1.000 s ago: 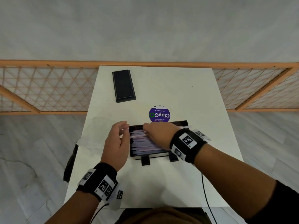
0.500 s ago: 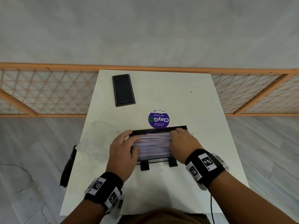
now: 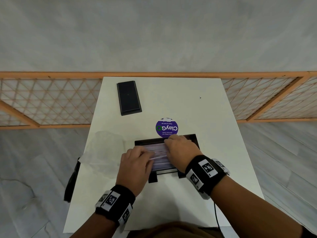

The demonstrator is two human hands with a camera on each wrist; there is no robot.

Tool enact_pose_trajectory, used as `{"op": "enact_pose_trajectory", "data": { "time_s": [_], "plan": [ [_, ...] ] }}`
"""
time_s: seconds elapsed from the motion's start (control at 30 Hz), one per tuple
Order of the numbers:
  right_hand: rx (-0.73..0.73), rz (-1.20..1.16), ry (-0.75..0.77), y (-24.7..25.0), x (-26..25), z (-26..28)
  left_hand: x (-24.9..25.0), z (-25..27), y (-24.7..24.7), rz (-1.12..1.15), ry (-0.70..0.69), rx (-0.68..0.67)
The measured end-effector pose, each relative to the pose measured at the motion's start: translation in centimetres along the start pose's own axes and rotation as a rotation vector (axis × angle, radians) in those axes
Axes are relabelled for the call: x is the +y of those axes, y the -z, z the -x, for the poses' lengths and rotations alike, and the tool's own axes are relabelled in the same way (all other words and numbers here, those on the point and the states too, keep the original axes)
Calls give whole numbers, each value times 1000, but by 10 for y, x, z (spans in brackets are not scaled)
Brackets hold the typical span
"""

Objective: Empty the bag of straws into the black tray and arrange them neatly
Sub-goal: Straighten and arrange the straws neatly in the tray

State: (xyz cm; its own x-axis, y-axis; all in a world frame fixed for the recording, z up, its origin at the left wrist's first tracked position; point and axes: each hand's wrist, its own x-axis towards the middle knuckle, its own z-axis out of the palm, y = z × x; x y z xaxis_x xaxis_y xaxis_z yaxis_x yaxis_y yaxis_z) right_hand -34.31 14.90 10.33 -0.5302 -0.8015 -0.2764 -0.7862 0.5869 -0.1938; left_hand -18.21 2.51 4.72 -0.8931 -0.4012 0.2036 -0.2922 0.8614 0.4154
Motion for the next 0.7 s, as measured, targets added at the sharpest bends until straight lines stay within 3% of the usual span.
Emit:
{"op": "enact_pose_trajectory", "data": {
  "time_s": [0.13, 0.27, 0.4, 0.7],
  "plan": [
    [62, -296, -272, 2, 12, 9, 8, -4, 3, 54, 2, -6],
    [-48, -444, -500, -8, 21, 10, 7, -4, -11, 0, -80, -188],
    [-98, -521, -541, -18, 14, 6, 4, -2, -23, -54, -93, -245],
    [39, -543, -549, -17, 24, 3, 2, -4, -22, -98, -121, -239]
  ]
}}
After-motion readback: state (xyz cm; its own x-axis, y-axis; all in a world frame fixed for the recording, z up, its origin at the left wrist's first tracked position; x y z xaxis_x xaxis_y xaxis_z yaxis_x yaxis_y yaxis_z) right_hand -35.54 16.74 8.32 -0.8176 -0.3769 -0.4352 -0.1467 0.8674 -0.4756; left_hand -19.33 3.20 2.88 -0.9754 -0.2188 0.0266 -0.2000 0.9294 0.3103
